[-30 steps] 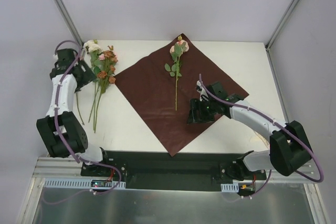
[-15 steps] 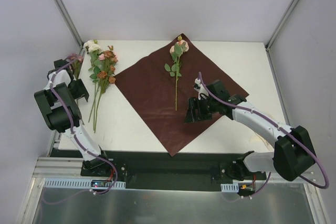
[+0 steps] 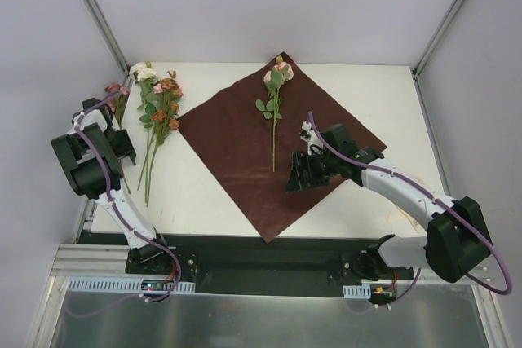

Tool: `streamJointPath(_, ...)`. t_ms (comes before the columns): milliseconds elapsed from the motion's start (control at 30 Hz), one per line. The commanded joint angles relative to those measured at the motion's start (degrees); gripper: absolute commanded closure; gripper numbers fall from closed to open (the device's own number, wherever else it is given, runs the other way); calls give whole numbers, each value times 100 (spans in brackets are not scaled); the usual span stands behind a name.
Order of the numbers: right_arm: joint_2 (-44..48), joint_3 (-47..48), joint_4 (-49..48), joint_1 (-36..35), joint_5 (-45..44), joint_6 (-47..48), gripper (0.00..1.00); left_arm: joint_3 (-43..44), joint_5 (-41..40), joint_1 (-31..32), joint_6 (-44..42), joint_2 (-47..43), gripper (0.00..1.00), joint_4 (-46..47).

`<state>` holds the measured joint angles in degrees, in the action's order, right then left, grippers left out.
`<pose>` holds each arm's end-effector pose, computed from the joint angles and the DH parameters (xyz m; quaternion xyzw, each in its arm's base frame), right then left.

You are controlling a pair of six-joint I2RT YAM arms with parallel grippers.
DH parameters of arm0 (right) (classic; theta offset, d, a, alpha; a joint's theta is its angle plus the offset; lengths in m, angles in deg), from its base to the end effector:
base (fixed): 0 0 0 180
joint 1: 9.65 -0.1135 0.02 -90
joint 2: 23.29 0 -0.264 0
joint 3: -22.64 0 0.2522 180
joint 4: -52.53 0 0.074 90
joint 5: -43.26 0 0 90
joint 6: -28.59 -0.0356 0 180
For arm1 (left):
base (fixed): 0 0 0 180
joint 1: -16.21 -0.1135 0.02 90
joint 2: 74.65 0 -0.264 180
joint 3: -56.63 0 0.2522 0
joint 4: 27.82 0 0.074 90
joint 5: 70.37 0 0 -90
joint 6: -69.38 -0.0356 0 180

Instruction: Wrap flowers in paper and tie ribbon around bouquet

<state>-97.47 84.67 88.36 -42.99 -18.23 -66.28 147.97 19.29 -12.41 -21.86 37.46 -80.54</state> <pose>0.2121 0.1599 0.2362 -0.3081 0.8553 0.3309 0.2531 0.3390 0.1852 0.1636 -0.2346 0.9614 0.0398 0.1380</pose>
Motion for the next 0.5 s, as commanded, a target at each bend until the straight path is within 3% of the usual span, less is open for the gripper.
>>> streamJointPath(0,201,104,-124,47,128,108,31,-217,-72,-82,-255,284,55,-86)
streamJointPath(100,201,104,-97,82,119,117,30,-243,-72,-73,-246,337,67,29)
streamJointPath(433,78,182,-124,117,137,126,30,-296,-273,-65,-167,179,91,46)
streamJointPath(467,78,183,-123,109,128,135,30,-288,-335,-65,-149,214,98,38)
